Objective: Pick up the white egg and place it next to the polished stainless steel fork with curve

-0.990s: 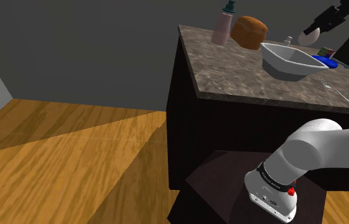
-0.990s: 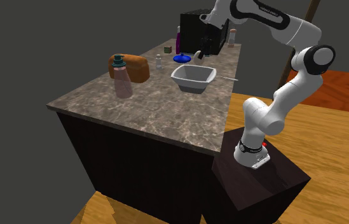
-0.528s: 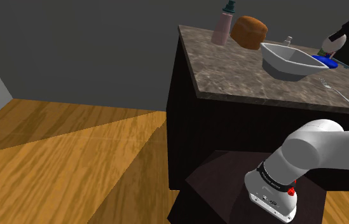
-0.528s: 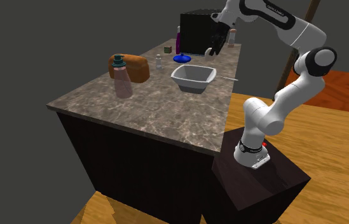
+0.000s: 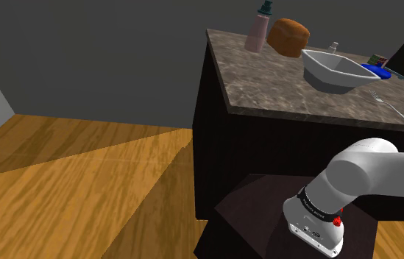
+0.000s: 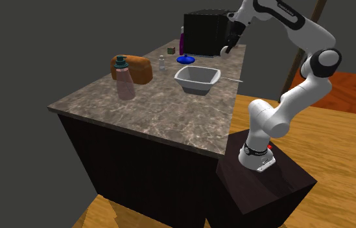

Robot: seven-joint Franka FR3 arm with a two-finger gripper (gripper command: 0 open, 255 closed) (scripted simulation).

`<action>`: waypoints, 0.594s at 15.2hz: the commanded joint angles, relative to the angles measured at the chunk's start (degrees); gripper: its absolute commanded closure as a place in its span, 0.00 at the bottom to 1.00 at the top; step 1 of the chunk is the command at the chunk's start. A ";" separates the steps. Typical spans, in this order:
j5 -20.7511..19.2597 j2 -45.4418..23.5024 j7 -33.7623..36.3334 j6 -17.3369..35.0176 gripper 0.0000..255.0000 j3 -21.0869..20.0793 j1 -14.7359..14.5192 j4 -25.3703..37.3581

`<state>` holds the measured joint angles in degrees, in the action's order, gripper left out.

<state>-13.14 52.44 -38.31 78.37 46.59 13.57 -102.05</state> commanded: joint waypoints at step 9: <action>-5.45 -1.53 -12.13 -10.59 1.00 11.74 -5.47 17.65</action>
<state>-17.89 51.34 -48.85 69.09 56.55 9.38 -87.14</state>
